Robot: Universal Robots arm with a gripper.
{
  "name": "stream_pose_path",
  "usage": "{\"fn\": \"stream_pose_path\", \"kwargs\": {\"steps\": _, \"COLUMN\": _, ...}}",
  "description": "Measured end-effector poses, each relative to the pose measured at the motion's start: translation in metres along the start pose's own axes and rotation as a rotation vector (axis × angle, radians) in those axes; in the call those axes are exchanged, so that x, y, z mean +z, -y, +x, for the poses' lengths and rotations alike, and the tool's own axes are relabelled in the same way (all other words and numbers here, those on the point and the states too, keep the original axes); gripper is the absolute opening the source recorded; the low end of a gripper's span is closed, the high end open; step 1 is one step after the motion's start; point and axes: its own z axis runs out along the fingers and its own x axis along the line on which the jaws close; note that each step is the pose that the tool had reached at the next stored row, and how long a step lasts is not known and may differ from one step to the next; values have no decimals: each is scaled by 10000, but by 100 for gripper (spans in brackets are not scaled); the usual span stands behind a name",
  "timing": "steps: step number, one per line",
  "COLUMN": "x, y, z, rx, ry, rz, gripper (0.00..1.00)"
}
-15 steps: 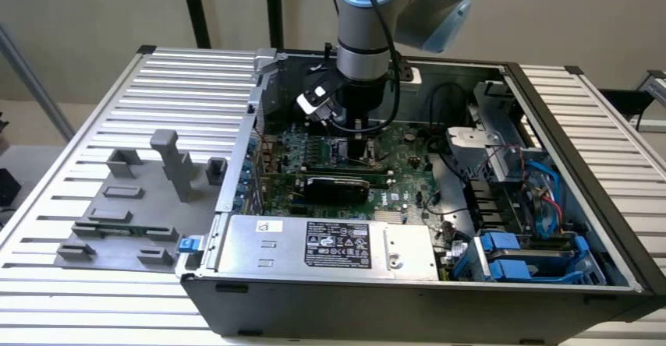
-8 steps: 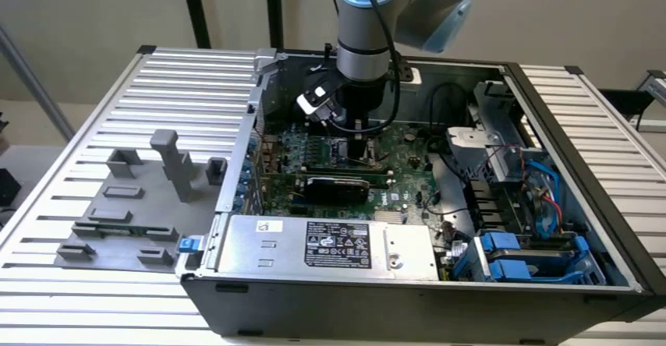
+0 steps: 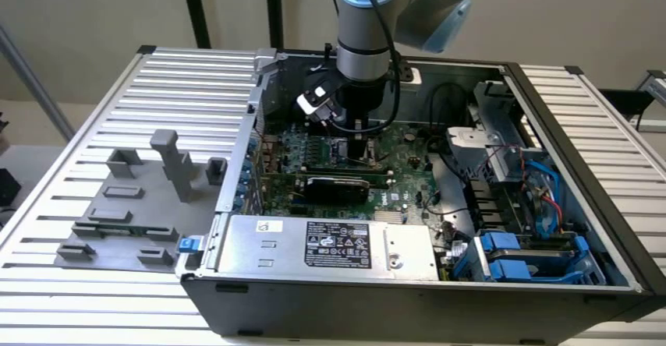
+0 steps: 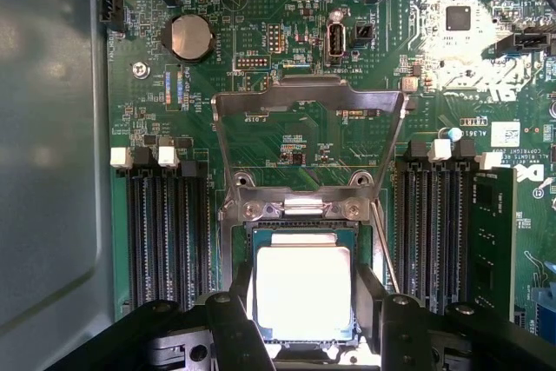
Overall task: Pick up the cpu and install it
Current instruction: 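Place the cpu into insertion slot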
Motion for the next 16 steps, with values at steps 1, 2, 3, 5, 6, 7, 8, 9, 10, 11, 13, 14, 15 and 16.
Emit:
{"fn": "stream_pose_path", "kwargs": {"steps": 1, "x": 0, "y": 0, "z": 0, "rx": -1, "ry": -1, "rz": 0, "gripper": 56}}
{"fn": "stream_pose_path", "kwargs": {"steps": 2, "x": 1, "y": 0, "z": 0, "rx": 0, "ry": -1, "rz": -1, "gripper": 56}}
{"fn": "stream_pose_path", "kwargs": {"steps": 3, "x": 1, "y": 0, "z": 0, "rx": -1, "ry": -2, "rz": -1, "gripper": 62}}
{"fn": "stream_pose_path", "kwargs": {"steps": 5, "x": 0, "y": 0, "z": 0, "rx": -1, "ry": 0, "rz": 3, "gripper": 62}}
{"fn": "stream_pose_path", "kwargs": {"steps": 6, "x": 0, "y": 0, "z": 0, "rx": -1, "ry": 0, "rz": 6, "gripper": 62}}
{"fn": "stream_pose_path", "kwargs": {"steps": 7, "x": 0, "y": -1, "z": 0, "rx": -1, "ry": 0, "rz": 11, "gripper": 62}}
{"fn": "stream_pose_path", "kwargs": {"steps": 8, "x": -5, "y": -1, "z": 0, "rx": -1, "ry": 2, "rz": 18, "gripper": 62}}
{"fn": "stream_pose_path", "kwargs": {"steps": 9, "x": -15, "y": -1, "z": 1, "rx": -1, "ry": 0, "rz": 24, "gripper": 62}}
{"fn": "stream_pose_path", "kwargs": {"steps": 10, "x": -28, "y": -1, "z": 0, "rx": -1, "ry": 1, "rz": 30, "gripper": 62}}
{"fn": "stream_pose_path", "kwargs": {"steps": 11, "x": -41, "y": -1, "z": 0, "rx": 0, "ry": 3, "rz": 34, "gripper": 62}}
{"fn": "stream_pose_path", "kwargs": {"steps": 13, "x": -59, "y": -2, "z": 1, "rx": 0, "ry": 2, "rz": 38, "gripper": 62}}
{"fn": "stream_pose_path", "kwargs": {"steps": 14, "x": -60, "y": -2, "z": 1, "rx": -1, "ry": 0, "rz": 38, "gripper": 62}}
{"fn": "stream_pose_path", "kwargs": {"steps": 15, "x": -59, "y": -2, "z": 0, "rx": 0, "ry": -1, "rz": 38, "gripper": 62}}
{"fn": "stream_pose_path", "kwargs": {"steps": 16, "x": -60, "y": -2, "z": -1, "rx": -1, "ry": -1, "rz": 38, "gripper": 62}}
